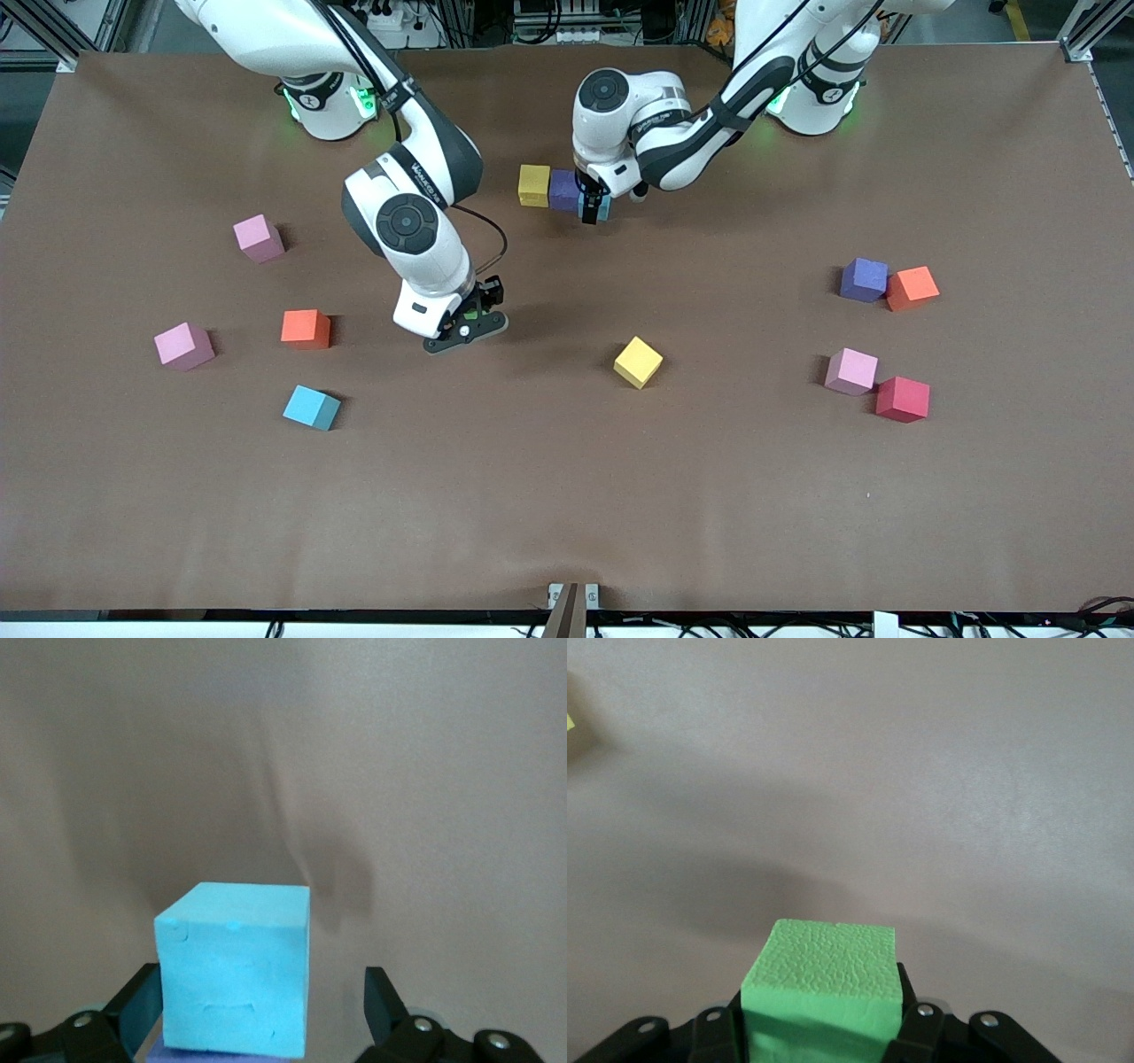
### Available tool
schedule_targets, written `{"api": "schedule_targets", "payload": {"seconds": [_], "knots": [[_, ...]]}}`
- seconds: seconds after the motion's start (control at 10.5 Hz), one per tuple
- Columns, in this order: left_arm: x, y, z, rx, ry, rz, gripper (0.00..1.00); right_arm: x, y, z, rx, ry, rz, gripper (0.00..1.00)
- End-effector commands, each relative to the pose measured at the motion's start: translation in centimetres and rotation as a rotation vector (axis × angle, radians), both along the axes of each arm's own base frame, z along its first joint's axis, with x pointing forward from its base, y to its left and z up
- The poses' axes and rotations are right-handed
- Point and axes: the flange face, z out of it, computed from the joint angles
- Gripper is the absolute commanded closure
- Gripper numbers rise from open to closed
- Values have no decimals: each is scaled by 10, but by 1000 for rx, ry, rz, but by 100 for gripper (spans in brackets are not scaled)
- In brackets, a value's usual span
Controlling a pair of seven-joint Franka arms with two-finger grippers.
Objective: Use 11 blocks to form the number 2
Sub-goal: 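Lower the cyan cube beside the purple cube with the left gripper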
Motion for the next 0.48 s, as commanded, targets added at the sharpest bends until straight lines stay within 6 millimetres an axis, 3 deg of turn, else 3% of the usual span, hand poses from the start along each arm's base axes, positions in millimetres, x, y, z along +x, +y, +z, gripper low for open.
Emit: {"api": "schedule_targets", "payload": {"seconds": [0.0, 0.19, 0.38], "knots": [[-8, -3, 23, 28, -81, 86, 0, 7, -16, 8, -5, -1, -21, 100], [-2, 3, 33, 62, -94, 55, 0, 9, -21, 6, -6, 3, -19, 100], [12, 10, 55, 31, -83, 43, 0, 9, -21, 6, -6, 3, -19, 100]]}}
